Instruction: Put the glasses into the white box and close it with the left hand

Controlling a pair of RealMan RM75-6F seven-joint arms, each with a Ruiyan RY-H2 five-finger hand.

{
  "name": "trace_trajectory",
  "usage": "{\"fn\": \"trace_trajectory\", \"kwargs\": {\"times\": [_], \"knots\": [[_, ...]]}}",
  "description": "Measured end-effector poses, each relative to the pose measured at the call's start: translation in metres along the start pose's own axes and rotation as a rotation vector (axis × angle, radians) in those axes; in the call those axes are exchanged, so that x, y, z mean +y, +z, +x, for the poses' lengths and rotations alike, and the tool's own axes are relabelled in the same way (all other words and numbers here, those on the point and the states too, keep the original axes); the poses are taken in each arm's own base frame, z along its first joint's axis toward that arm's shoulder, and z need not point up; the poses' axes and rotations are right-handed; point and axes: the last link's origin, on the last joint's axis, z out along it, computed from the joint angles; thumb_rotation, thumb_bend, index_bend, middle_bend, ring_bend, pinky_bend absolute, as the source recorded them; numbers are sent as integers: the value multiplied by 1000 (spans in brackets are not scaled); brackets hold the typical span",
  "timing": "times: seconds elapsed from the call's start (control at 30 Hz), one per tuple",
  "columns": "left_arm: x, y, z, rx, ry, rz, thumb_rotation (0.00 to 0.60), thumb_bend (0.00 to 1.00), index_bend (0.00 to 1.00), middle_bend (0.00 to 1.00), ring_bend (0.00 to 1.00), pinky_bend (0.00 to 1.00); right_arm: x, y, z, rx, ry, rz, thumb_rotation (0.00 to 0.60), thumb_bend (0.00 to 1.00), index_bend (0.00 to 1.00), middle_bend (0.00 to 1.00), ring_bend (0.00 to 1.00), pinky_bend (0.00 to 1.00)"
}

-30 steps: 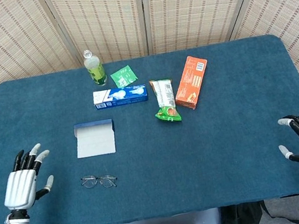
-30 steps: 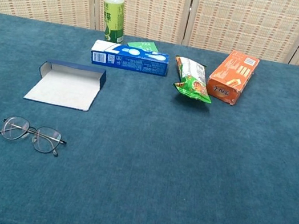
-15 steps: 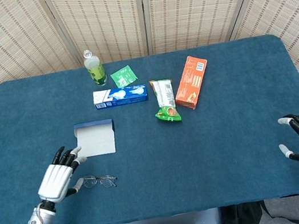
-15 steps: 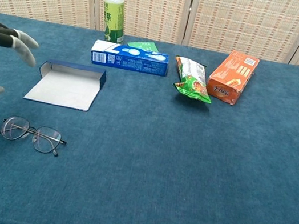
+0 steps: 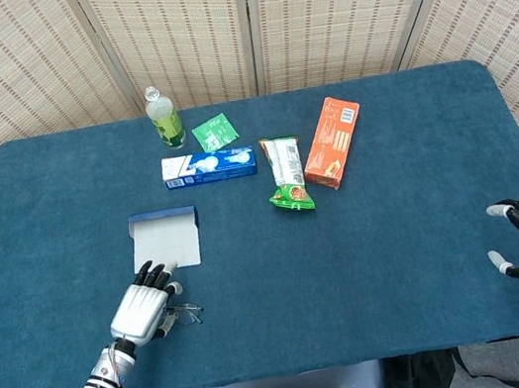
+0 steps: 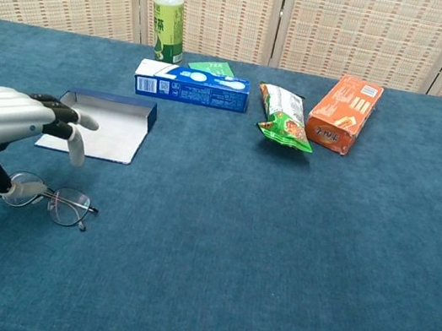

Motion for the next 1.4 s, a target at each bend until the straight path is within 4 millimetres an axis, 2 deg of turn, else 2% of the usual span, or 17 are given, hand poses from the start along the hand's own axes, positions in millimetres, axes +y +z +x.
{"fn": "trace_trajectory", "kwargs": {"times": [0.53, 0.9, 1.4], "knots": [[3, 11, -16, -82, 12, 77, 600, 326, 365, 85, 95, 0, 3, -2, -1, -2, 4, -4, 600, 256, 261, 248, 227, 231], [3, 17, -19, -81, -18, 90, 600, 331, 451, 85, 95, 0, 4, -4, 0, -1, 5, -9, 600, 256, 261, 247, 227, 230], [0, 20, -23, -74, -54, 97, 600, 442, 580, 123, 99, 0, 3, -4, 1, 1, 5, -10, 600, 256, 261, 247, 227, 230]]}}
